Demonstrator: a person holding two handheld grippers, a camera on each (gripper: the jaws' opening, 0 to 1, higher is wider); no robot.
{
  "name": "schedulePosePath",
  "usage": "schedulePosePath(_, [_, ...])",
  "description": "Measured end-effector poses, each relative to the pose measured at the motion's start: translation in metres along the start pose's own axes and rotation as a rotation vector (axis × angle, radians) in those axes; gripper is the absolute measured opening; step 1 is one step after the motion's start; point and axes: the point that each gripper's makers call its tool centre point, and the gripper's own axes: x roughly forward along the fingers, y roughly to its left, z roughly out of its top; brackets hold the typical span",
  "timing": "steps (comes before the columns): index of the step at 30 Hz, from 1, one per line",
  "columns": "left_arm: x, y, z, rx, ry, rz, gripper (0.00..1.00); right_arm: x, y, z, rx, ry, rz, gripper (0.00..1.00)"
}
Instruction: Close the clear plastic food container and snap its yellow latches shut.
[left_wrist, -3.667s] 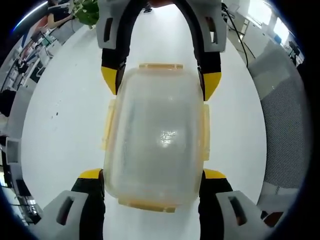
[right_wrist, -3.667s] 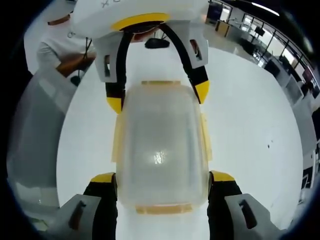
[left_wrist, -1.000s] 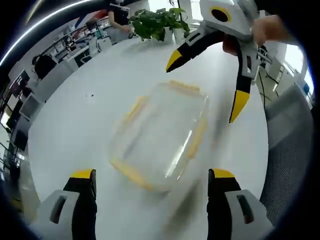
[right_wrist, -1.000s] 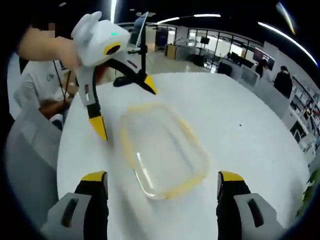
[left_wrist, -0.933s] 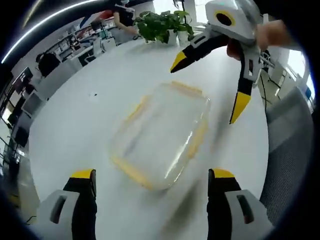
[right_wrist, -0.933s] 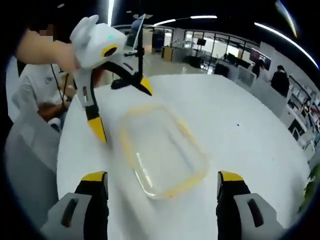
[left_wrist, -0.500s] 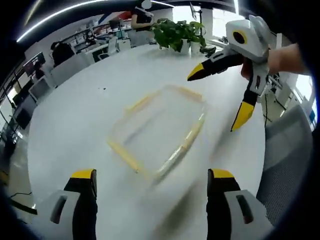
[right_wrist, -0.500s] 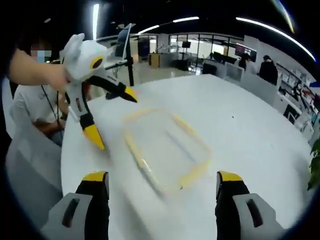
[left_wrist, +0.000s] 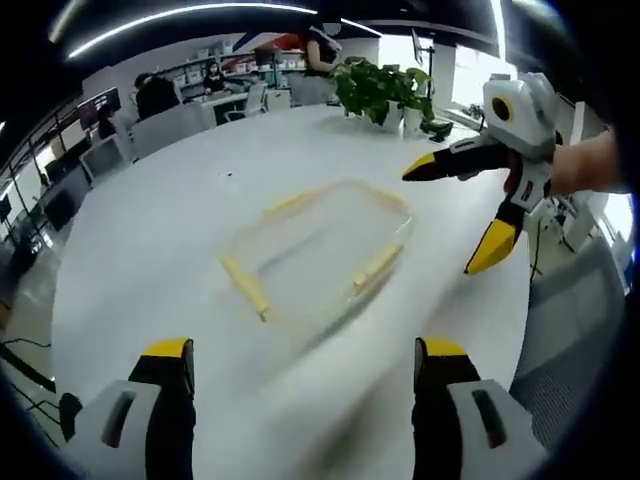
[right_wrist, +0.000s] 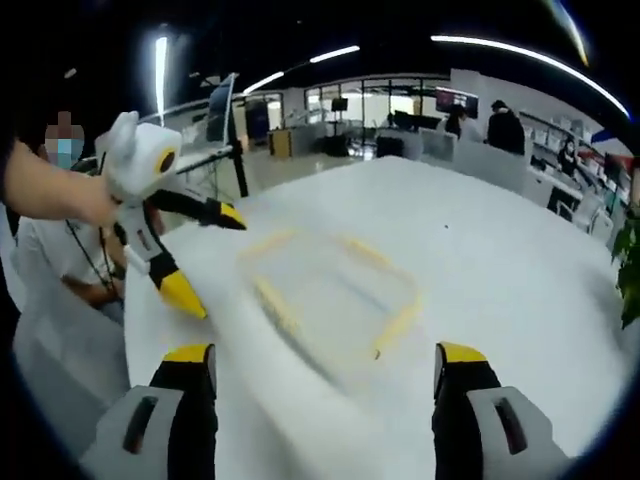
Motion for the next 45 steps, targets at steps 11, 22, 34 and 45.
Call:
schedulePosePath(11, [-0.009,-0.011,-0.016,-0.072,-0.063,0.005,0.9,-0.01,0.008,-0.016,0.068,-0.045,-0.027,0.92])
schedulePosePath(22, [-0.018,-0.014,-0.011,-0.101,-0.111,0.034,0.89,-0.021,0.012,-0.018,0.079,-0.072,-0.041,0.92])
schedulePosePath(34, [-0.029,-0.021,-0.017,-0.143,-0.139,0.033,0.88,-0.037,0.016,-0.018,0.095,-0.101,-0.036,0.91])
schedulePosePath(45, [-0.043,-0.019,-0.012,-0.178,-0.203,0.038,0.88,-0.047,0.023,-0.014,0.11,-0.139,-0.033,0.91])
